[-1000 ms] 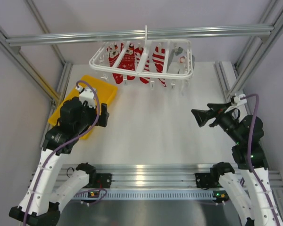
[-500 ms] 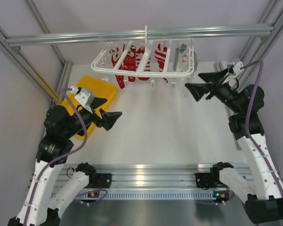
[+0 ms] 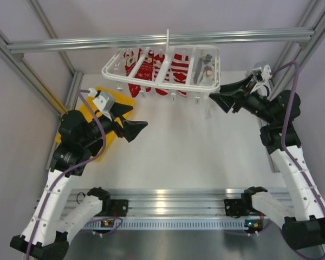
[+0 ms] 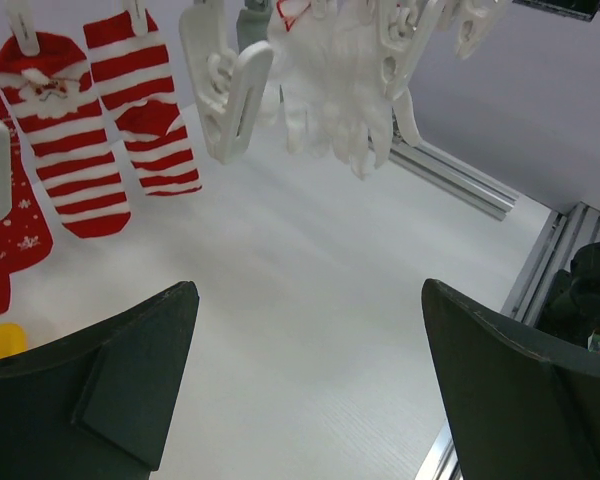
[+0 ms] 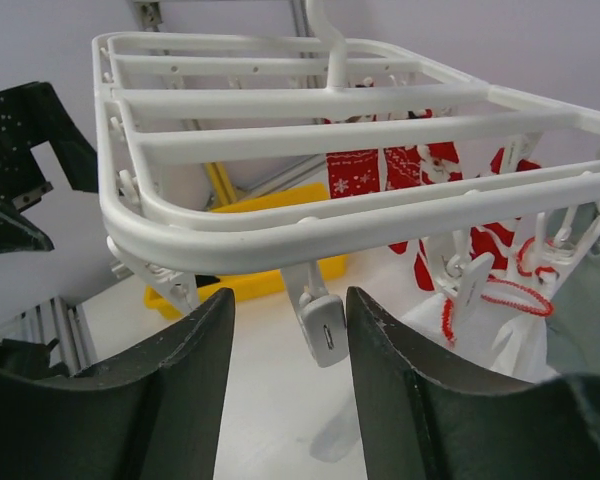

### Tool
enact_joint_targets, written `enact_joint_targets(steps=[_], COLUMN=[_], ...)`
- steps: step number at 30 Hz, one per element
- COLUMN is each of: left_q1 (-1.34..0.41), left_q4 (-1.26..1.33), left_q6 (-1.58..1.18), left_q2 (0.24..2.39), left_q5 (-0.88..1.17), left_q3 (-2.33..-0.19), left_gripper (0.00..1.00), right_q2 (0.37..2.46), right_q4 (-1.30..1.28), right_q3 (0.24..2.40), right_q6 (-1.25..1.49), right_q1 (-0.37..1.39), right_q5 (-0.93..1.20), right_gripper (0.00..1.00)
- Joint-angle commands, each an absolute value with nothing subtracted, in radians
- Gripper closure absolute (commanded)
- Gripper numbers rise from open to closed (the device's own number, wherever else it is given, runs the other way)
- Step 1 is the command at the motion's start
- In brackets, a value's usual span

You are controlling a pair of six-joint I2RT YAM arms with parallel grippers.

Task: Clip the socks to the hanger
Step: Open the clamp at the hanger.

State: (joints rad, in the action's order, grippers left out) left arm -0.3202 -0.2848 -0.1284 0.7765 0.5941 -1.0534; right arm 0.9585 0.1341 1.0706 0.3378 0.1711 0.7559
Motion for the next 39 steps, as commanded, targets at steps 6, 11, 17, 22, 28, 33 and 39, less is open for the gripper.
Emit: enact_joint_targets(steps=[6,11,17,22,28,33,39], left_q1=[-0.408,-0.494,-0.702,-0.974,-1.124,-1.203,-1.223], left_q4=[-0.075,-0.008,0.063,0.227,0.44,0.592,0.77], left_q6=[-0.075,-0.006,0.15,0.377,0.483,0.592,0.797], left_q2=[0.822,0.841,0.89,0.946,1.06,1.167,1.242], left_q5=[0.624,0.585,0.438,0.15,0.009,-0.103,-0.14], left_q3=[-1.055,-1.035,-1.028,-0.982,-0.991,-1.006,-0.985], left_gripper=[0.02,0.02,0.02,0.03,0.1,0.19,0.28], right_q2=[0.954,0.954,0.924,0.899,0.876,0.876,0.887], right_q4=[0.169,0.167,0.169,0.169,0.118,0.083,0.002], right_q3=[1.109,1.103,1.072,1.037,1.04,1.074,1.117], right_q6=[0.377,0.46,0.535,0.597,0.615,0.64,0.67], right_q1=[0.229,0.239,0.244,0.247,0.249,0.249,0.249], right_q5=[0.77,0.742,0.723,0.712,0.712,0.706,0.68], right_gripper=[0.66,0.85,0.98,1.0,1.0,1.0,1.0])
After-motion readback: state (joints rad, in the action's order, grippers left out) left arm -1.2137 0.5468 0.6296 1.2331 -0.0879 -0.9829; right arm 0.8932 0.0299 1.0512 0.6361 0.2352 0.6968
